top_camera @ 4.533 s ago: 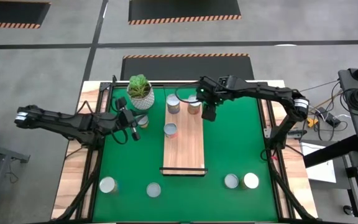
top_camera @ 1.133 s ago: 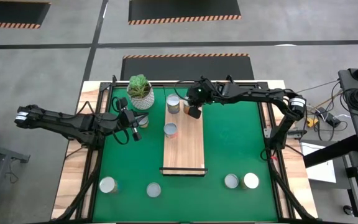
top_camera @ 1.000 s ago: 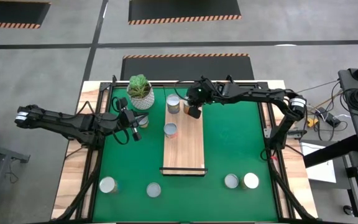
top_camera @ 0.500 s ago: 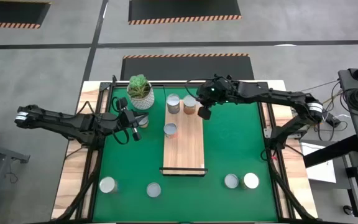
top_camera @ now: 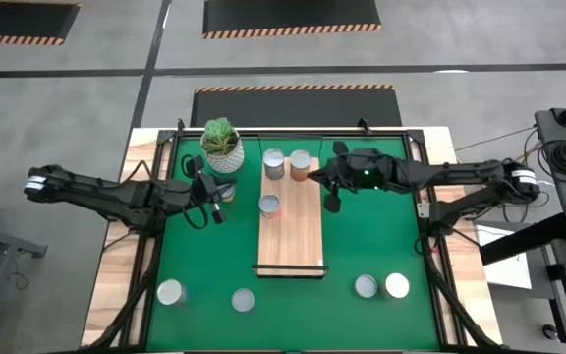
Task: Pick and place cans onto a shelf
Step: Put the canned peaches on the shelf
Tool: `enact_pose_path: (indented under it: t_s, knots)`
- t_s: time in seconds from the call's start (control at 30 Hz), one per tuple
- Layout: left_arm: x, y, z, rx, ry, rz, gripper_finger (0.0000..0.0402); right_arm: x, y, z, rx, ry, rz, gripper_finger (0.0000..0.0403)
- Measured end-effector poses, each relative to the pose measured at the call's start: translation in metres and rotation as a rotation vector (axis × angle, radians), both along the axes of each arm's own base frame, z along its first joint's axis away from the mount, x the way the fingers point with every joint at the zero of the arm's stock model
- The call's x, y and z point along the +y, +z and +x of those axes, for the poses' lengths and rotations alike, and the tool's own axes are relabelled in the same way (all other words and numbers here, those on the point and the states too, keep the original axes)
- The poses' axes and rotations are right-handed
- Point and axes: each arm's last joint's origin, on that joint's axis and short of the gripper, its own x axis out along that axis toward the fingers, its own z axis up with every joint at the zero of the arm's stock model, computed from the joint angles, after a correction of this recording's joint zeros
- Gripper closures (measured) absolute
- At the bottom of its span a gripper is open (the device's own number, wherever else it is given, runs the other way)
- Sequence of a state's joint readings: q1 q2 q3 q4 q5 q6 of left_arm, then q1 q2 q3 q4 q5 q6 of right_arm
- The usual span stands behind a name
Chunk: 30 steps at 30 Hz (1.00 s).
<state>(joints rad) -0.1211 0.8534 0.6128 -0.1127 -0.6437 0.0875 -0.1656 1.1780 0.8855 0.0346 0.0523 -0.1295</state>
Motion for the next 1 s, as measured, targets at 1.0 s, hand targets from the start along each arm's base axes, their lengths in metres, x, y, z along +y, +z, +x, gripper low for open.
enact_pose_path:
  t_s: [1.0]
  knots:
    - [0.013,-0.054,-0.023,0.197,0.429,-0.790,0.0402,0.006,0.016,-0.021,-0.248,0.059,-0.262,0.0394]
